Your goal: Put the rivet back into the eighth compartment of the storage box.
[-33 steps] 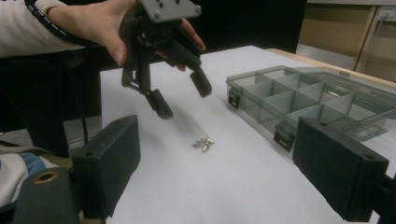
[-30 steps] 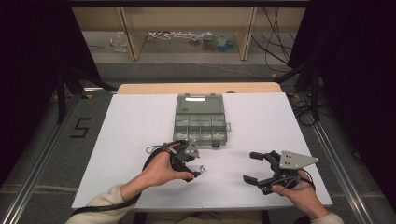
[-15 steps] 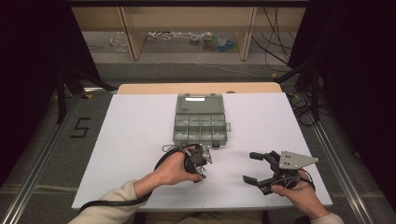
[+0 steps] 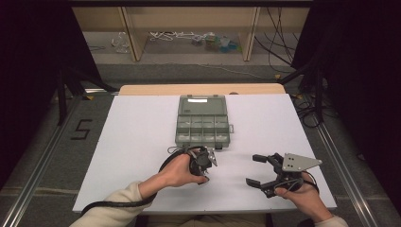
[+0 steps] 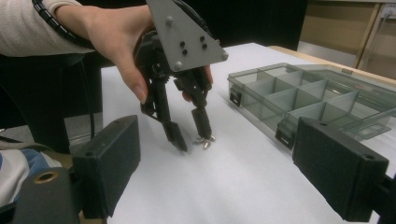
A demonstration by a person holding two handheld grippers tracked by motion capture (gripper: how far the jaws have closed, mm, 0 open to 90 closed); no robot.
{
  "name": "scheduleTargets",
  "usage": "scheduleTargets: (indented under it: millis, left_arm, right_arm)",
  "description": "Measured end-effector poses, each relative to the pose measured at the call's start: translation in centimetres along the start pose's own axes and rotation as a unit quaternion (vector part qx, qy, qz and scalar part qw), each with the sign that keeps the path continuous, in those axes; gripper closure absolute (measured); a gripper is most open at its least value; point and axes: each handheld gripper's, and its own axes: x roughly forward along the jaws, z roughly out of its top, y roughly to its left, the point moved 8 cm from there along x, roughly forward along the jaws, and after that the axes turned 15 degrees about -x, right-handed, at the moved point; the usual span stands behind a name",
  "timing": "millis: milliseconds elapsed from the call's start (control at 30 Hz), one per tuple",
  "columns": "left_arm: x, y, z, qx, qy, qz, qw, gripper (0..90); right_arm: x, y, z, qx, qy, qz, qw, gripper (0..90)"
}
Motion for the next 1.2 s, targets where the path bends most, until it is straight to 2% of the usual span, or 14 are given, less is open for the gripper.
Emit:
scheduleTargets:
  millis: [167,333,567,867,900,1000,1200]
  left_arm:
    - [0.01,0.02,-0.01,0.002,0.007,-0.004,1.0,60.9]
    - [0.07,-0.03,0.01,-0.009,0.014,-0.014,0.9998,63.6]
    - [0.06,0.03,0.1,-0.009,0.023,-0.015,0.9996,66.0]
    - [0.06,-0.06,0.15,-0.01,0.035,-0.018,0.9992,74.3]
    - [0.05,-0.03,0.15,-0.013,0.036,-0.018,0.9991,75.7]
    - [0.03,0.02,0.12,-0.015,0.038,-0.019,0.999,80.2]
    - [0.03,-0.02,0.11,-0.019,0.039,-0.017,0.9989,81.6]
  right_arm:
    - [0.01,0.02,-0.01,0.0,0.001,0.001,1.0,16.2]
    - [0.07,0.03,0.01,0.001,-0.003,0.002,1.0,16.2]
    - [0.08,0.02,-0.01,0.001,-0.003,0.002,1.0,16.2]
    - [0.14,0.0,0.05,0.0,-0.007,0.0,1.0,16.2]
    - [-0.03,-0.01,-0.11,-0.002,0.005,-0.001,1.0,16.2]
    - [-0.03,-0.01,-0.09,-0.002,0.005,-0.002,1.0,16.2]
    - [-0.03,-0.01,-0.09,-0.002,0.005,-0.002,1.0,16.3]
